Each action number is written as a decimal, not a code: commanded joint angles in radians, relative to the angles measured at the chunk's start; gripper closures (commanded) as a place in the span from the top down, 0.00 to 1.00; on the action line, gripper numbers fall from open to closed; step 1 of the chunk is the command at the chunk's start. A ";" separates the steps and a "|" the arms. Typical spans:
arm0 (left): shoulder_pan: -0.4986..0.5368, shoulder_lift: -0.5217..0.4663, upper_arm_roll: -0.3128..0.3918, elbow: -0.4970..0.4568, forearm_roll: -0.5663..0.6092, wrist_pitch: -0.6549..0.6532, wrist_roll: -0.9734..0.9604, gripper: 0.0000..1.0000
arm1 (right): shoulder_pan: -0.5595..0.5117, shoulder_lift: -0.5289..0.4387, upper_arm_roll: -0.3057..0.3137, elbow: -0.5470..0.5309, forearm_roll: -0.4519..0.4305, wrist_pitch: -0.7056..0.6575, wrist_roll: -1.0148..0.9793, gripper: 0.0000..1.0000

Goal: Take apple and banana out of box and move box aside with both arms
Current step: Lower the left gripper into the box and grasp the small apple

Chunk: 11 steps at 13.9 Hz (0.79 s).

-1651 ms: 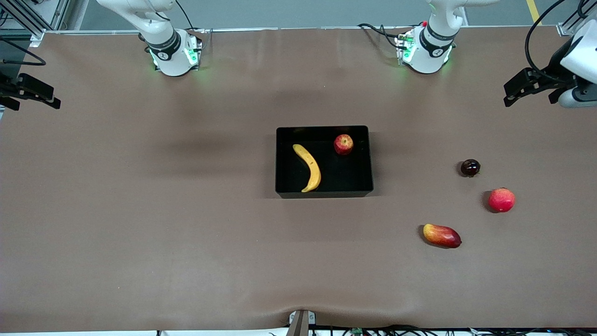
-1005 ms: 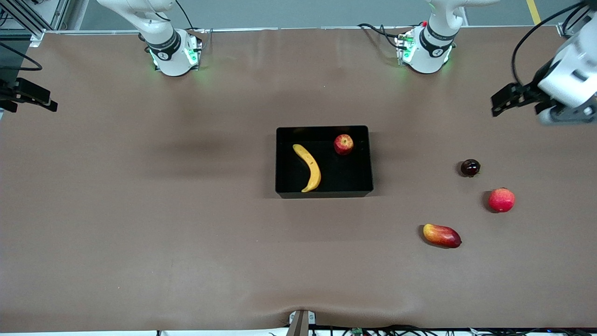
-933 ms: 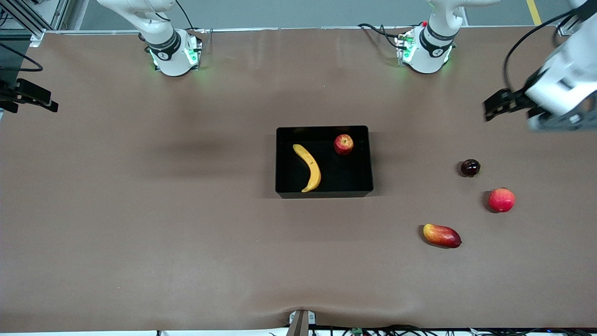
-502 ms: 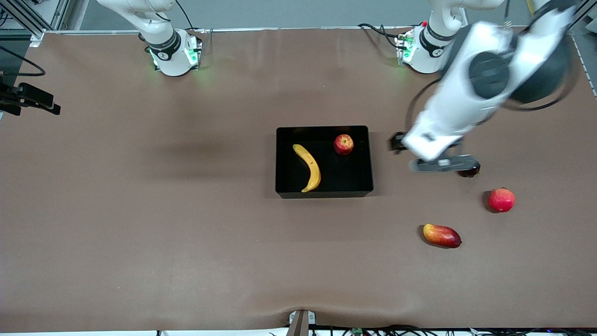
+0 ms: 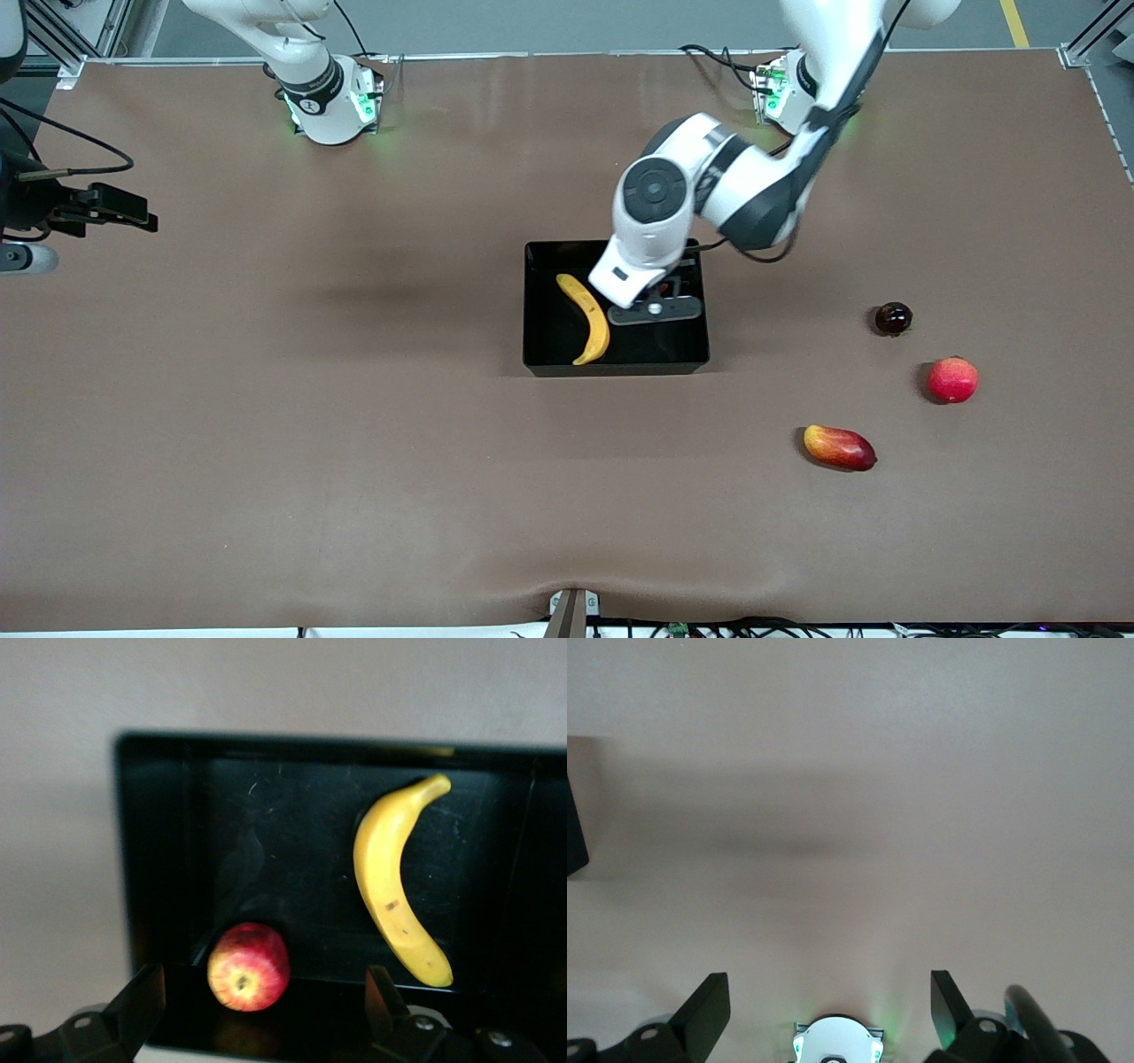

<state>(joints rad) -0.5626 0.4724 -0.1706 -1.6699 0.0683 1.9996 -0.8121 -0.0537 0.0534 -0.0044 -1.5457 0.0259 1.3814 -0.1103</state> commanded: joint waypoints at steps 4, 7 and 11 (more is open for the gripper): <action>-0.010 0.004 0.006 -0.231 0.022 0.191 -0.015 1.00 | 0.006 -0.006 0.000 -0.007 0.008 -0.019 0.003 1.00; -0.007 0.034 0.006 -0.257 0.022 0.192 -0.015 1.00 | 0.012 -0.007 0.000 -0.010 0.009 -0.018 0.014 1.00; -0.011 0.061 0.006 -0.254 0.022 0.192 -0.016 0.53 | 0.083 -0.012 0.000 -0.008 0.011 -0.019 0.150 1.00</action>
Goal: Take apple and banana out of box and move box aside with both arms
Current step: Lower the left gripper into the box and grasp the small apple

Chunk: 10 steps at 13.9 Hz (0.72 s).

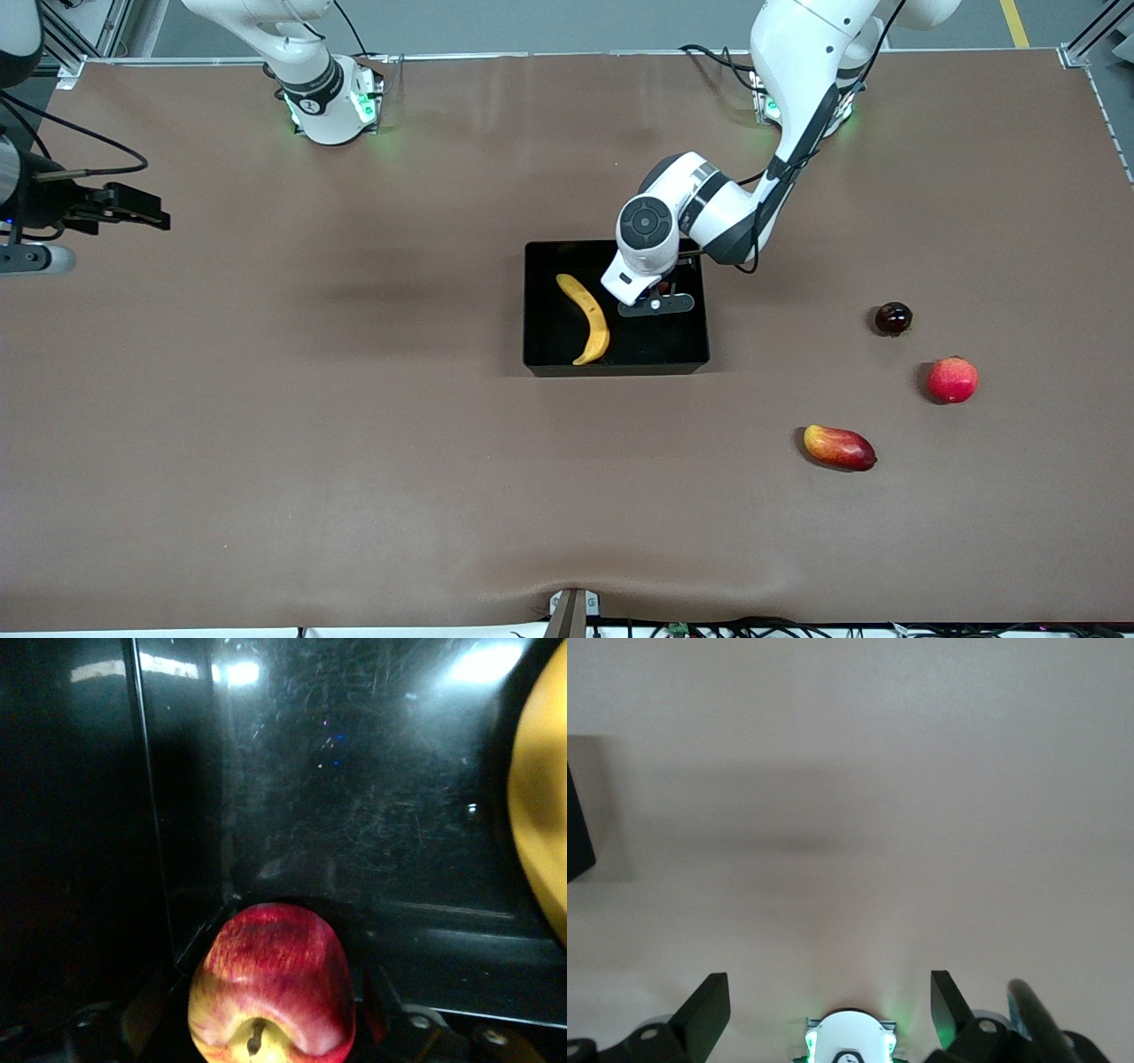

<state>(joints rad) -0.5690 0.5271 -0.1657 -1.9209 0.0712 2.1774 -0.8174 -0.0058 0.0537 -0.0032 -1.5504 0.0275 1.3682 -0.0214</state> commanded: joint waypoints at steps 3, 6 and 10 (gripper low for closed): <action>-0.006 0.005 0.002 0.013 0.018 0.010 -0.009 0.00 | 0.035 -0.011 0.000 -0.007 0.012 0.000 0.061 1.00; 0.007 -0.048 0.006 0.089 0.018 -0.069 -0.006 0.00 | 0.038 -0.011 0.000 -0.008 0.015 -0.003 0.064 1.00; 0.064 -0.133 0.014 0.302 0.019 -0.335 0.032 0.00 | 0.040 -0.008 0.000 -0.010 0.028 0.002 0.064 1.00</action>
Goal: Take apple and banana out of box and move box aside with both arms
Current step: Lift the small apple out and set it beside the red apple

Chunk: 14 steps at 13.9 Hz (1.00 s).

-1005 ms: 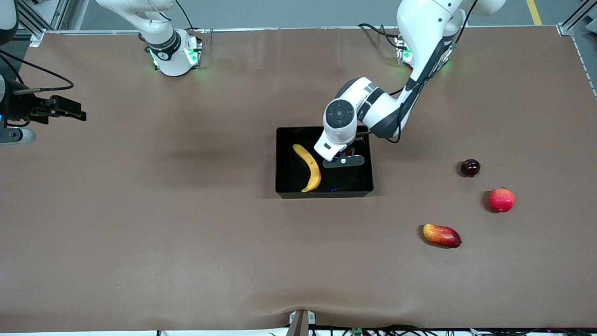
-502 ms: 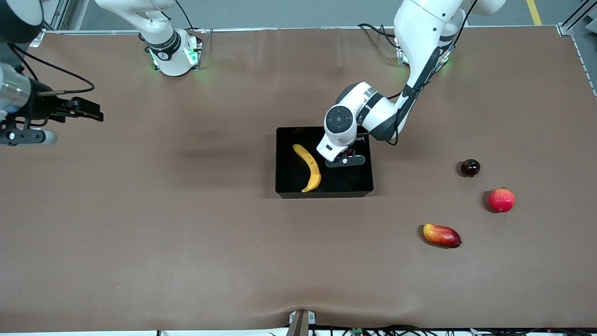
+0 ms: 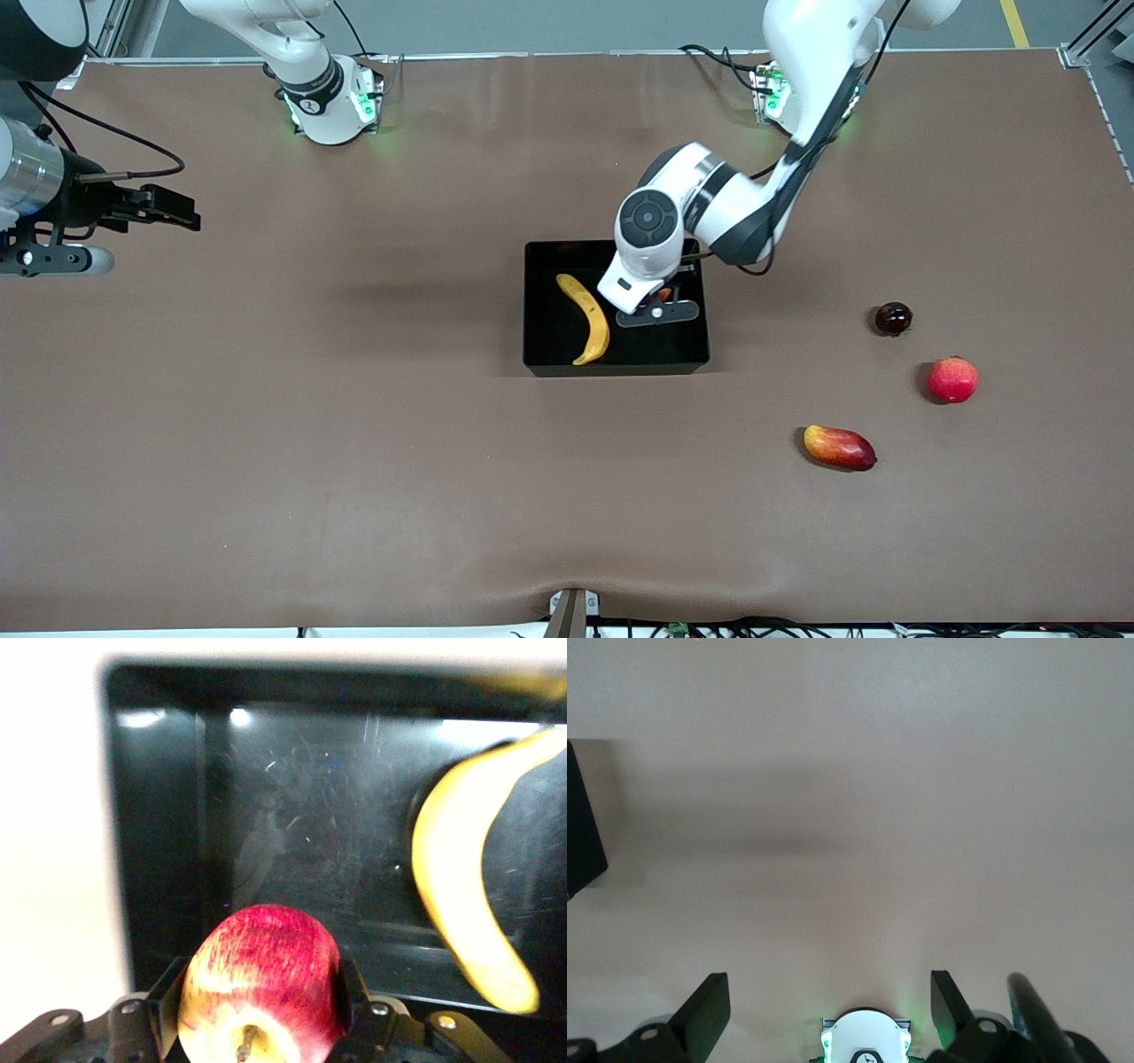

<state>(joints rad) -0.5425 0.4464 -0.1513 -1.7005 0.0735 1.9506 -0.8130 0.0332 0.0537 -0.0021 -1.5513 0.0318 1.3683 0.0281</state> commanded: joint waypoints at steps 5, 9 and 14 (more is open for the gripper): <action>0.246 -0.081 -0.001 0.111 0.017 -0.157 0.293 0.00 | 0.103 0.026 -0.002 -0.013 0.103 0.106 0.132 1.00; 0.396 -0.026 -0.001 0.084 0.023 -0.112 0.376 0.00 | 0.162 0.044 -0.001 -0.012 0.103 0.126 0.210 1.00; 0.505 0.079 -0.004 0.065 0.123 0.011 0.429 0.00 | 0.160 0.049 -0.001 -0.013 0.105 0.127 0.211 1.00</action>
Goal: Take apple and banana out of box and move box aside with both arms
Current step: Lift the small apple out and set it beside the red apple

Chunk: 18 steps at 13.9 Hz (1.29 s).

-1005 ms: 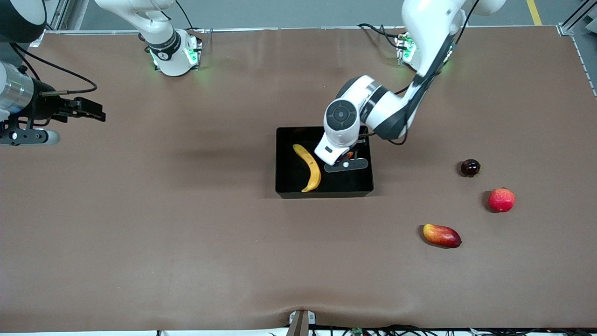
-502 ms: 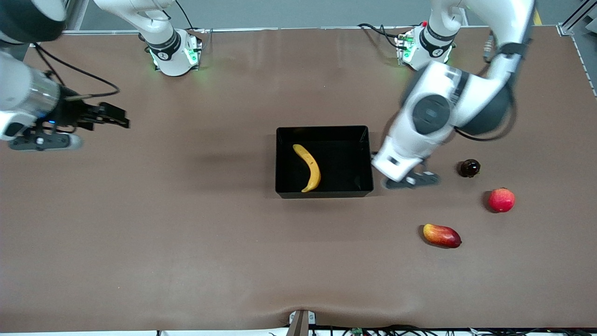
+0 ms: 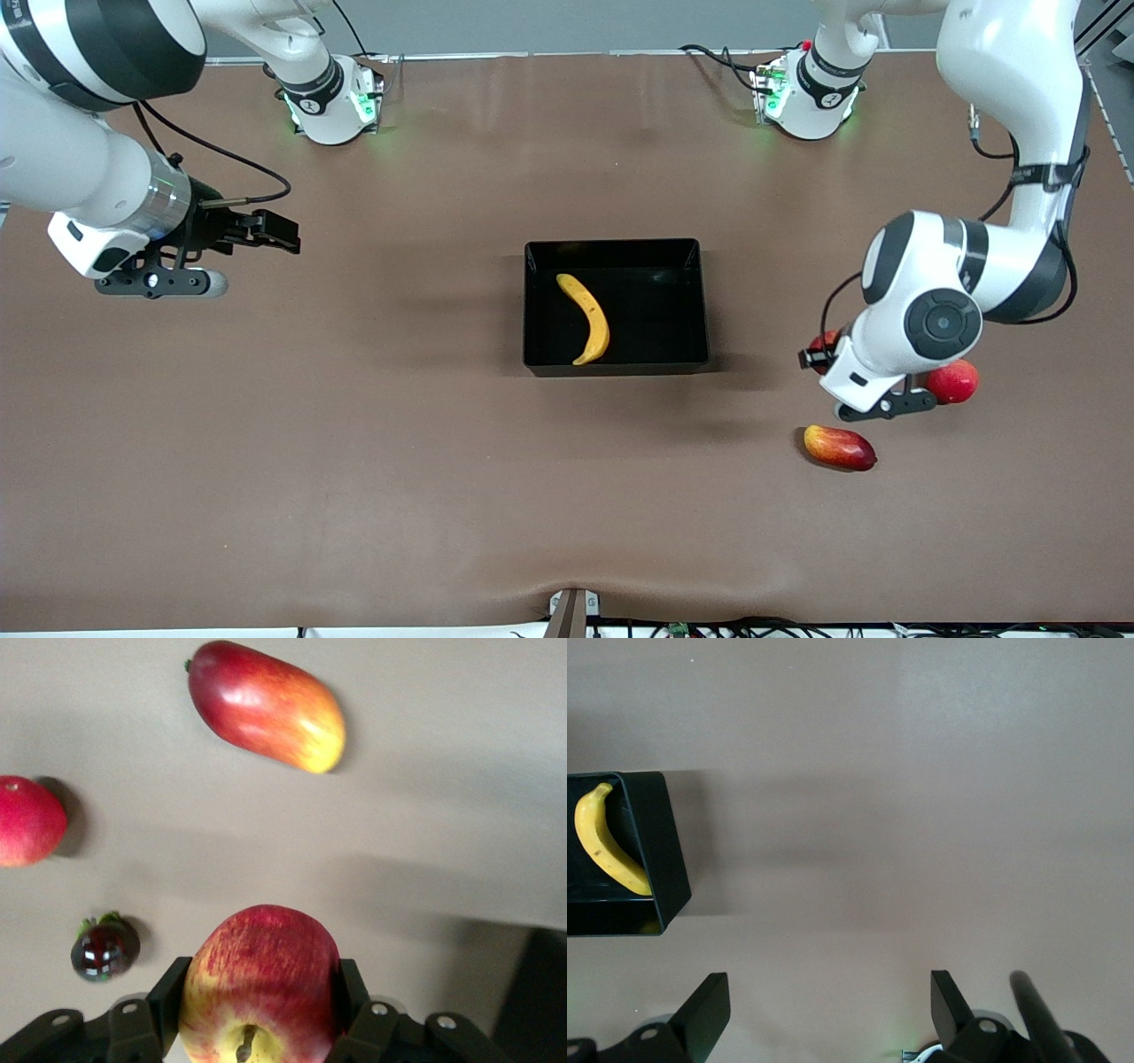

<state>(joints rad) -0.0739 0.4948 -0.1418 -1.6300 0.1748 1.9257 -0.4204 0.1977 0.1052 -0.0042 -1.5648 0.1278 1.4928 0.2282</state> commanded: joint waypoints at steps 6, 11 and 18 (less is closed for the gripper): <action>0.115 0.174 -0.010 -0.004 0.097 0.122 0.071 0.00 | 0.023 -0.001 0.001 0.000 0.010 0.024 0.028 1.00; 0.131 0.165 -0.012 0.004 0.147 0.107 0.078 1.00 | 0.034 0.002 0.001 -0.001 0.012 0.027 0.043 1.00; 0.117 -0.062 -0.191 0.010 0.086 -0.019 0.022 1.00 | 0.040 0.007 0.000 0.000 0.012 0.033 0.043 1.00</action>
<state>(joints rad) 0.0458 0.4901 -0.2642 -1.5911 0.2881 1.9358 -0.3600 0.2271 0.1126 0.0010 -1.5654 0.1315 1.5205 0.2519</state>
